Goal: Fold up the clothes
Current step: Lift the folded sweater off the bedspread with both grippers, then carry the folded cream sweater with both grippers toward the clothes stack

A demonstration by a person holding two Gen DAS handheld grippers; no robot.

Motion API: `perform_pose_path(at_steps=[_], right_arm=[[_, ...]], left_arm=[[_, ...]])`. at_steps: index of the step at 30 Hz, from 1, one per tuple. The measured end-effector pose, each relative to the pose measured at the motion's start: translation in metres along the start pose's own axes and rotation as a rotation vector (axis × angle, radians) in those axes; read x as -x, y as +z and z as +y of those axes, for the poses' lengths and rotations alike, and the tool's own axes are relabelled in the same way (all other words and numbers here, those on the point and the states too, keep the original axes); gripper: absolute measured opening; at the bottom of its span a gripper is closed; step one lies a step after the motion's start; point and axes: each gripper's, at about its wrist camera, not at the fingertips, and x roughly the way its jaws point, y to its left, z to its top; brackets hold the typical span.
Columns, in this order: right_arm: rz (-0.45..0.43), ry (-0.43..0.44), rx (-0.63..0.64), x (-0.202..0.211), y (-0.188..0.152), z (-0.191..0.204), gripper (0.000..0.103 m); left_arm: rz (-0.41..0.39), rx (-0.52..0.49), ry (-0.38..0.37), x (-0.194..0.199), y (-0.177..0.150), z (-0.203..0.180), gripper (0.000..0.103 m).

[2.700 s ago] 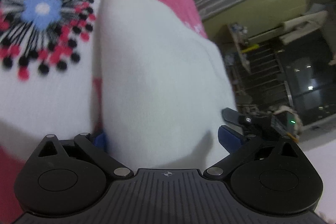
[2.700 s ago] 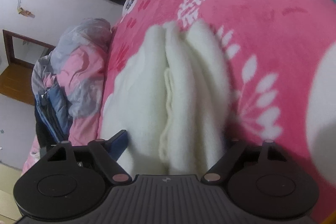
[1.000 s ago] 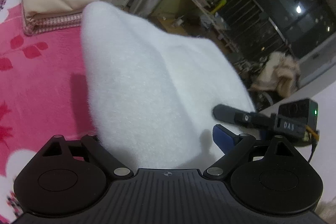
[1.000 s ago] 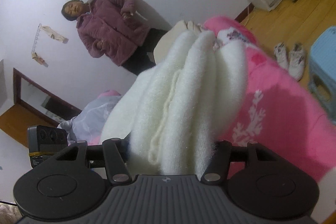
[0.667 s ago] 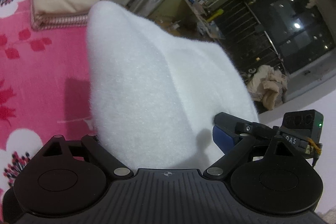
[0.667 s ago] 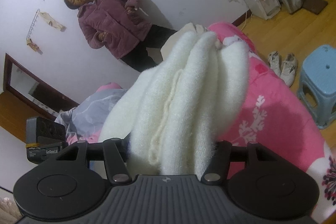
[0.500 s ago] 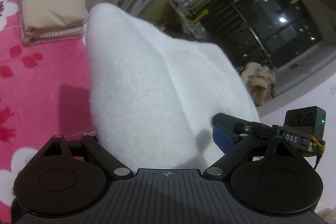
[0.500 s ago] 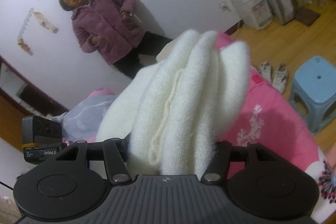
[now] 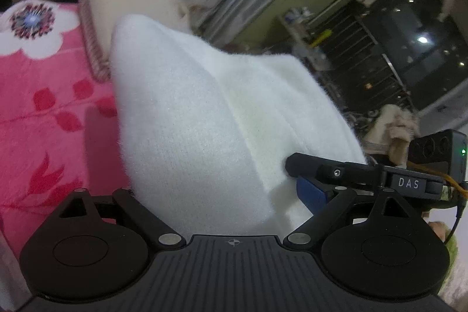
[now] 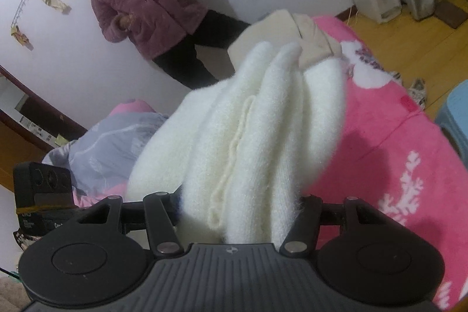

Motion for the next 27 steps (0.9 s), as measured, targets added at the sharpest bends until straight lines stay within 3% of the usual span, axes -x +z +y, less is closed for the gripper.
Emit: perform_pose_path(at_steps=[4, 7, 16, 20, 24, 27], right_arm=[[0.038, 0.022, -0.006, -0.024, 0.013, -0.024, 0.060], [0.059, 0.057, 0.023, -0.053, 0.044, -0.041, 0.060], [0.043, 0.170, 0.272, -0.167, 0.218, -0.049, 0.060], [0.020, 0.218, 0.361, -0.218, 0.285, -0.050, 0.059], [0.106, 0.232, 0.229, -0.289, 0.315, -0.096, 0.060], [0.177, 0.237, 0.069, -0.329, 0.311, -0.136, 0.061]], left_arm=[[0.021, 0.027, 0.040, -0.028, 0.017, 0.010, 0.092], [-0.028, 0.057, 0.076, -0.047, 0.046, 0.026, 0.092], [-0.308, 0.147, 0.126, -0.089, 0.183, 0.079, 0.088], [-0.367, 0.176, 0.127, -0.111, 0.229, 0.115, 0.089], [-0.341, 0.210, 0.194, -0.145, 0.236, 0.149, 0.090], [-0.327, 0.217, 0.251, -0.163, 0.234, 0.163, 0.092]])
